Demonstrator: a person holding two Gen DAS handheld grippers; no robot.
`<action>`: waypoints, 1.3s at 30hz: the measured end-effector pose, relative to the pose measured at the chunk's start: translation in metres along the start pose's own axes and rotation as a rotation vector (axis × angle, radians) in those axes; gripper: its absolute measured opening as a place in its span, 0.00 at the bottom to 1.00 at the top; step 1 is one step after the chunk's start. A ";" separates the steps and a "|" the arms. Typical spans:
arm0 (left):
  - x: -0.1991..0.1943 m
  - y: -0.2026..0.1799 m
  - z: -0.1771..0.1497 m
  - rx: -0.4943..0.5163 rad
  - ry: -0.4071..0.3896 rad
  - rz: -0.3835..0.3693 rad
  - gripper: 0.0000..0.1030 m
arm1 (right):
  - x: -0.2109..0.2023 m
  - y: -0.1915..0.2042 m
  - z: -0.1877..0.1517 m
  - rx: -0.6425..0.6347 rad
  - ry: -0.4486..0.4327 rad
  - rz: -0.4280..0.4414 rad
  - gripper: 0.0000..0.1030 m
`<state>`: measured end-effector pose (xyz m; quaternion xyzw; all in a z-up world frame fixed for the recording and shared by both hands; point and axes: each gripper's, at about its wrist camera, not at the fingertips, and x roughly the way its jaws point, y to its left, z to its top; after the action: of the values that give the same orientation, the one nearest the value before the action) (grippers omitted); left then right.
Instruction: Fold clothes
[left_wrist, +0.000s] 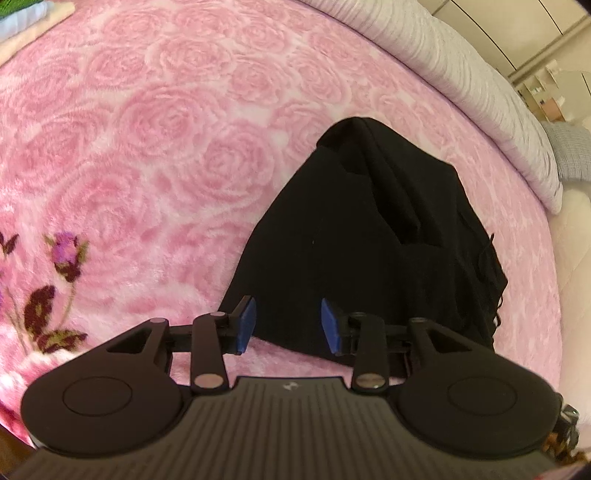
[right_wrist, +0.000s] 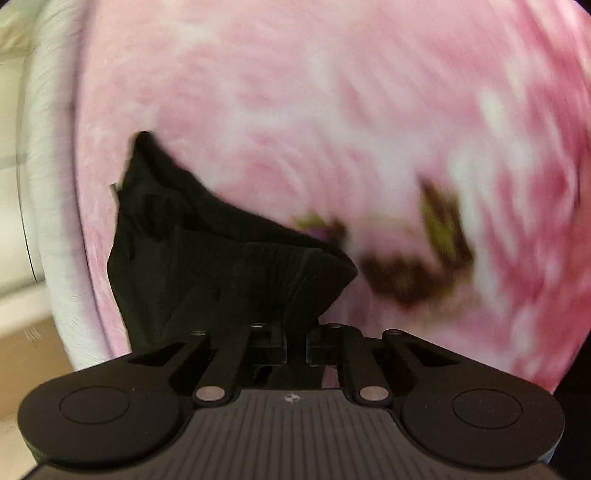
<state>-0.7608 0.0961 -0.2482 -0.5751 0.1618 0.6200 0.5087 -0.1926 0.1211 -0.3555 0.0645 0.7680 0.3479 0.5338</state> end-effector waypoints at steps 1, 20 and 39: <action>0.001 -0.001 0.005 -0.012 0.000 -0.001 0.34 | -0.009 0.009 0.003 -0.070 -0.036 -0.004 0.06; 0.157 -0.068 0.139 0.096 0.311 -0.018 0.54 | -0.046 0.018 0.067 -0.153 -0.148 -0.059 0.19; -0.178 -0.049 0.195 0.007 -0.616 -0.189 0.06 | -0.109 0.276 0.047 -0.466 -0.215 0.537 0.07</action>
<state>-0.8599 0.1912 -0.0172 -0.3710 -0.0518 0.7145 0.5909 -0.1811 0.2986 -0.1138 0.1764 0.5634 0.6323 0.5017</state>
